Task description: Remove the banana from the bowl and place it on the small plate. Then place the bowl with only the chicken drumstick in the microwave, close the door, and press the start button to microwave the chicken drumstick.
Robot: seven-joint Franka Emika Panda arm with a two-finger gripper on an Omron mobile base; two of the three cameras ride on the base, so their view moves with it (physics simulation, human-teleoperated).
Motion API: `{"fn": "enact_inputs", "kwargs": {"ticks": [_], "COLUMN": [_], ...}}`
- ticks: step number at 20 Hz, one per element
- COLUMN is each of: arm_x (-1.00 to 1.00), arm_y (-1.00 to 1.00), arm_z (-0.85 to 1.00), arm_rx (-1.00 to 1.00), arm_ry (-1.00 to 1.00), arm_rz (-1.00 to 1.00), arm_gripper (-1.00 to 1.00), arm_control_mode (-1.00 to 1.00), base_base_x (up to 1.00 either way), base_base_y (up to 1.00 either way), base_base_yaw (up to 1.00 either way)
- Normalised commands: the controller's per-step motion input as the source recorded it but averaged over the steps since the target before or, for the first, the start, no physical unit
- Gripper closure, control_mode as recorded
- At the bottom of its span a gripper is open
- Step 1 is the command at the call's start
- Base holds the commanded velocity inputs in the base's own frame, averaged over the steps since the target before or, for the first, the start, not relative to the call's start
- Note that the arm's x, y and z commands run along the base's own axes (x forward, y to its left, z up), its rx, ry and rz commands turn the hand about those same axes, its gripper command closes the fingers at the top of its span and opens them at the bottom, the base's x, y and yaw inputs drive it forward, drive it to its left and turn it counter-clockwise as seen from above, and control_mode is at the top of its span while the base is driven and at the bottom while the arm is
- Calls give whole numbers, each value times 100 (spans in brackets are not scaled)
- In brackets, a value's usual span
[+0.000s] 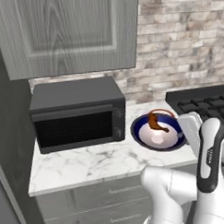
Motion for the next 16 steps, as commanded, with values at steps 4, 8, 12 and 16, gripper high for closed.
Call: {"fn": "enact_inputs", "kwargs": {"ticks": [4, 8, 12, 16], "arm_x": [-1, 0, -17, 0], "arm_y": [15, -5, -24, 0], "arm_z": [0, -2, 2, 0], "arm_rx": [-1, 0, 5, 0], "arm_ry": [4, 0, -1, 0], "arm_rz": [0, 0, -4, 0], "arm_gripper": [100, 100, 100, 100], "arm_control_mode": [-100, -100, 100, 100], "base_base_x": [0, 0, -39, -100], "base_base_y": [0, 0, -24, -2], "base_base_yaw": [0, 0, -1, 0]}}
